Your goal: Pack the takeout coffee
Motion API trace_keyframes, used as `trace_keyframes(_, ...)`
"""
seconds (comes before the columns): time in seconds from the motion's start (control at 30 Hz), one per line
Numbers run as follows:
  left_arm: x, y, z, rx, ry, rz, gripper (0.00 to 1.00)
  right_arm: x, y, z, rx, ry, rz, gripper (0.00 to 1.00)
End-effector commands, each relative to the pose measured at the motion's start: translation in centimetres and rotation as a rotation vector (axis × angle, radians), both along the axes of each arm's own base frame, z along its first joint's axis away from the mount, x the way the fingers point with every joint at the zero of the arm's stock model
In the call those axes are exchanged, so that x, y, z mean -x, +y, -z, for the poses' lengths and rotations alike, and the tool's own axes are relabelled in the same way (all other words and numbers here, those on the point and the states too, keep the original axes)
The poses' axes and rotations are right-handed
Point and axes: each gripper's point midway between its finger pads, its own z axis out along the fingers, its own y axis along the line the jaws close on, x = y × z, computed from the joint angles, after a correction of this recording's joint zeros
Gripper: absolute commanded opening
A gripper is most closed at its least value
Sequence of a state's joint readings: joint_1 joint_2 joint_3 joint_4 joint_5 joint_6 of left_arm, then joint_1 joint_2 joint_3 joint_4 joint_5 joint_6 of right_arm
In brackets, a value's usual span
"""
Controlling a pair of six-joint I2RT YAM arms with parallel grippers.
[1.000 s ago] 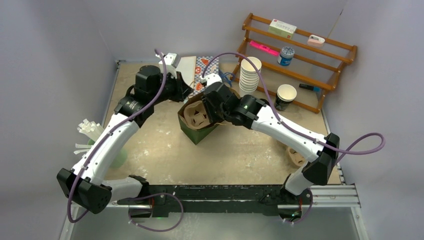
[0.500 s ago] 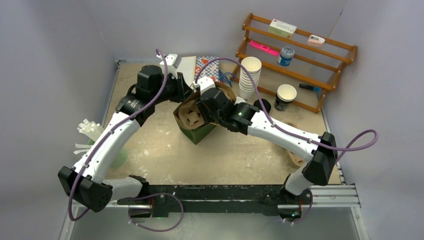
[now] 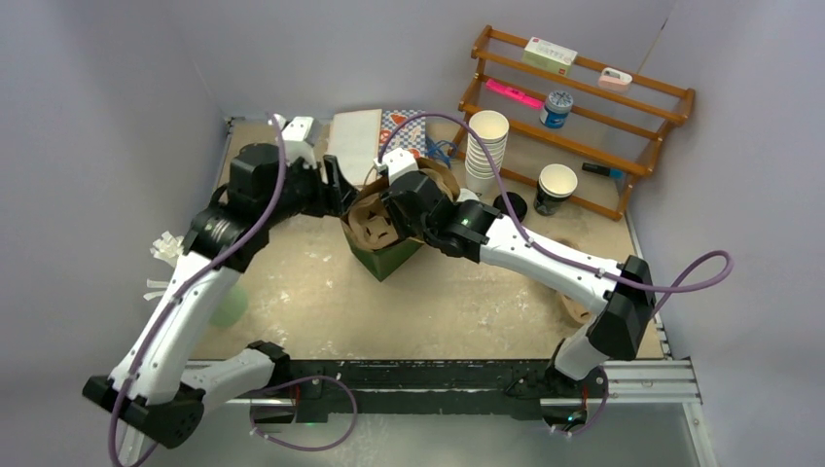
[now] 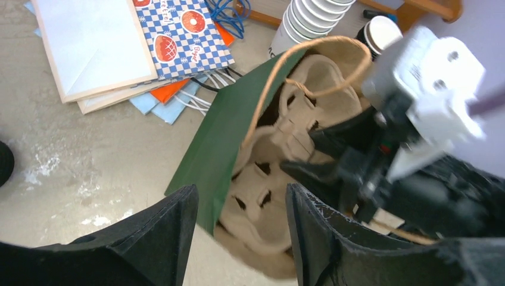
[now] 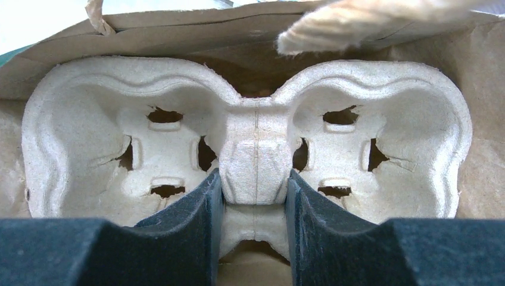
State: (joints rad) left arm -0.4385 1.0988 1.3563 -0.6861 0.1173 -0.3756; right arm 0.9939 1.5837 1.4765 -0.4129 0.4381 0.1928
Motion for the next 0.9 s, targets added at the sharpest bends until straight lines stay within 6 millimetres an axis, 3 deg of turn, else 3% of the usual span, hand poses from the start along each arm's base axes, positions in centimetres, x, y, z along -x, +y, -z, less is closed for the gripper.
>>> trace_keyframes(0.0, 3.6, 1.1, 0.9, 0.069, 0.093, -0.043, 0.58, -0.7, -0.5, 0.2, 0.043, -0.016, 0.042, 0.19)
trace_keyframes(0.17, 5.3, -0.9, 2.9, 0.212, 0.215, 0.0, 0.57, -0.7, -0.4, 0.2, 0.032, -0.018, 0.049, 0.18)
trace_keyframes(0.5, 4.7, -1.0, 7.3, 0.176, 0.318, -0.038, 0.52, -1.1, -0.7, 0.5, 0.026, -0.05, 0.062, 0.16)
trace_keyframes(0.7, 4.6, -2.0, 7.0, 0.181, 0.315, 0.025, 0.11, -1.0, -0.6, 2.1, 0.074, -0.014, 0.059, 0.17)
trace_keyframes(0.8, 5.1, -2.5, 6.8, 0.189, 0.32, 0.059, 0.01, -0.9, -0.7, 2.9, 0.094, 0.005, 0.061, 0.17)
trace_keyframes(0.87, 5.4, -2.9, 6.6, 0.192, 0.325, 0.089, 0.0, -0.8, -0.4, 2.8, 0.089, 0.028, 0.053, 0.17)
